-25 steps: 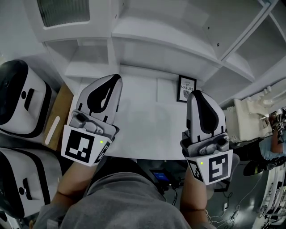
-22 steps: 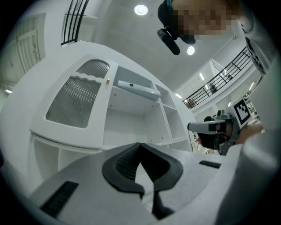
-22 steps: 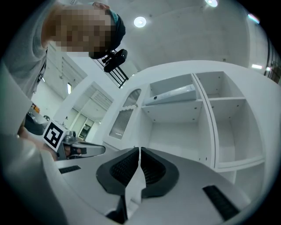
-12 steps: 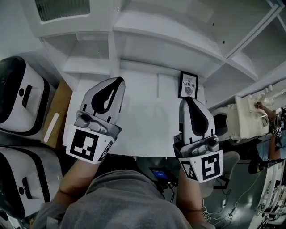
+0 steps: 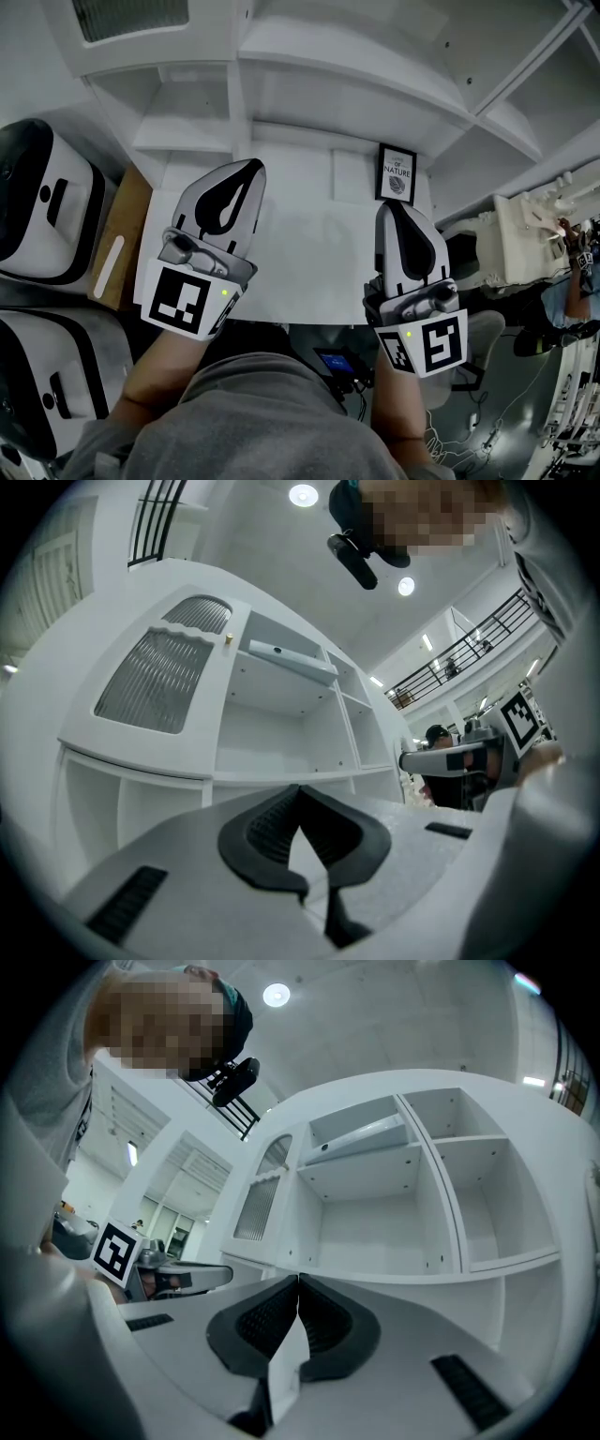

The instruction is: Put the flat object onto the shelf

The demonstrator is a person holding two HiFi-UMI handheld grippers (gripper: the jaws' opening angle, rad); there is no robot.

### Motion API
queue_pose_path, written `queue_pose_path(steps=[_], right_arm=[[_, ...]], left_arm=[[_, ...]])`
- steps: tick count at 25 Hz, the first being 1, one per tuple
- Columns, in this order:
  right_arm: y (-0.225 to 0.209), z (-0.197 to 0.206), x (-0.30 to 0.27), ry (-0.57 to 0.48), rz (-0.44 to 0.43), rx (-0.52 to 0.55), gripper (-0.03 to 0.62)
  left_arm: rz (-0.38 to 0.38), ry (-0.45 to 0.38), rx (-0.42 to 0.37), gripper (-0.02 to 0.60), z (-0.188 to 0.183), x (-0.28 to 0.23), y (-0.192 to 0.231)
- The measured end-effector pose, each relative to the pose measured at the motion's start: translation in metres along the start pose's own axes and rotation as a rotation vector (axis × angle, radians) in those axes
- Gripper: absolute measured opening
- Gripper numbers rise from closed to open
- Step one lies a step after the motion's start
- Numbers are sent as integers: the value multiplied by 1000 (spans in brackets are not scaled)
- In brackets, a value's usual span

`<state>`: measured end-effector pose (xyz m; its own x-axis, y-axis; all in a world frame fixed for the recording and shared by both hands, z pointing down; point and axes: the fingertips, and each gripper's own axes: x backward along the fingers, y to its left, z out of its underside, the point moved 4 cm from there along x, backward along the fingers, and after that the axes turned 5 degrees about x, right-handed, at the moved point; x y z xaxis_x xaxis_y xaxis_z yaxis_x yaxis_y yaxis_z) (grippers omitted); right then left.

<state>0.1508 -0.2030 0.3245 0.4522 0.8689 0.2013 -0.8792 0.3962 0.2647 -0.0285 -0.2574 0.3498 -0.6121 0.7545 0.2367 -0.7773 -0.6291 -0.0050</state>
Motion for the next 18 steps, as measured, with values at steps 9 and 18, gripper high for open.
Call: queue_pose_path(steps=[9,18], right_arm=[[7,-2,2,12,-1,-7,29],[7,-3,3,17,10,-15,29]], left_arm=[[14,-1,-4,6,-4,3,-4],[-4,-12,30,6,-7,4,-3]])
